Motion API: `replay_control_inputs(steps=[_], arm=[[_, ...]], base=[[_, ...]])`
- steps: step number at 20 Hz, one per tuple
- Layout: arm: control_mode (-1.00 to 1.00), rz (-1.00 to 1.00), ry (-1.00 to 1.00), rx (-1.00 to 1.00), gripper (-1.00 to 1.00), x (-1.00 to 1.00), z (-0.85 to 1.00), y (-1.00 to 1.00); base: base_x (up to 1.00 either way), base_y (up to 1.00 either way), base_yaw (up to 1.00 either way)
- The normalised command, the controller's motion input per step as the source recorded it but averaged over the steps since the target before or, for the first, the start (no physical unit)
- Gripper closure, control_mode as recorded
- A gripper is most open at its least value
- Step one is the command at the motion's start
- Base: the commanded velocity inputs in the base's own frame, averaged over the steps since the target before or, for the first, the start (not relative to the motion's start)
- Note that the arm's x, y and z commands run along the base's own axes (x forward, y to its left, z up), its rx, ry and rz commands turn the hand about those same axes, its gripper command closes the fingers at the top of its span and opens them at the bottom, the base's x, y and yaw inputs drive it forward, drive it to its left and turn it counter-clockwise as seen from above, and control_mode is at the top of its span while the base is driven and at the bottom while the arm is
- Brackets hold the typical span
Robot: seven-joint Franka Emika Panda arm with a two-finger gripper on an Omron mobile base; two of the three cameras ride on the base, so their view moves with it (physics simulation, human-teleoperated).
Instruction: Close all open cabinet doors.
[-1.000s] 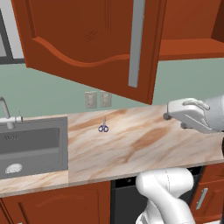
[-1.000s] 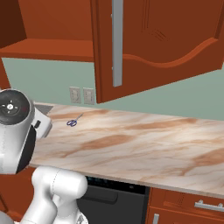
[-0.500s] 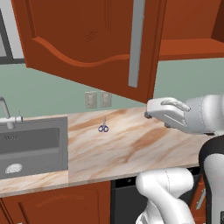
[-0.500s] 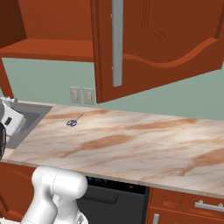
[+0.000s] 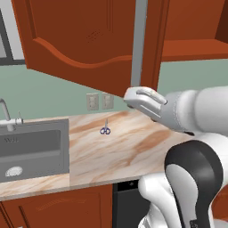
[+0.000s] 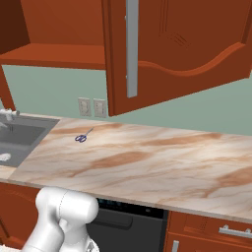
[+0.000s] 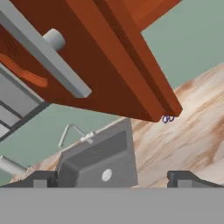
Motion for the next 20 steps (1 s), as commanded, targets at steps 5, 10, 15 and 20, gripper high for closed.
replay_control_inputs(steps=[5, 10, 15, 20], arm=[[-1.00, -0.15, 0.00, 0.14, -1.00, 0.11, 0.32, 0.35], [-1.00, -0.19, 0.00, 0.07, -1.00, 0.33, 0.22, 0.11], [-1.00, -0.25, -0.04, 0.02, -1.00, 0.36, 0.12, -0.02], [-1.00, -0.26, -0.13, 0.11, -1.00, 0.34, 0.20, -0.01]], base=[[0.00, 0.00, 0.00], [0.00, 0.00, 0.00], [0.00, 0.00, 0.00], [0.00, 0.00, 0.00]])
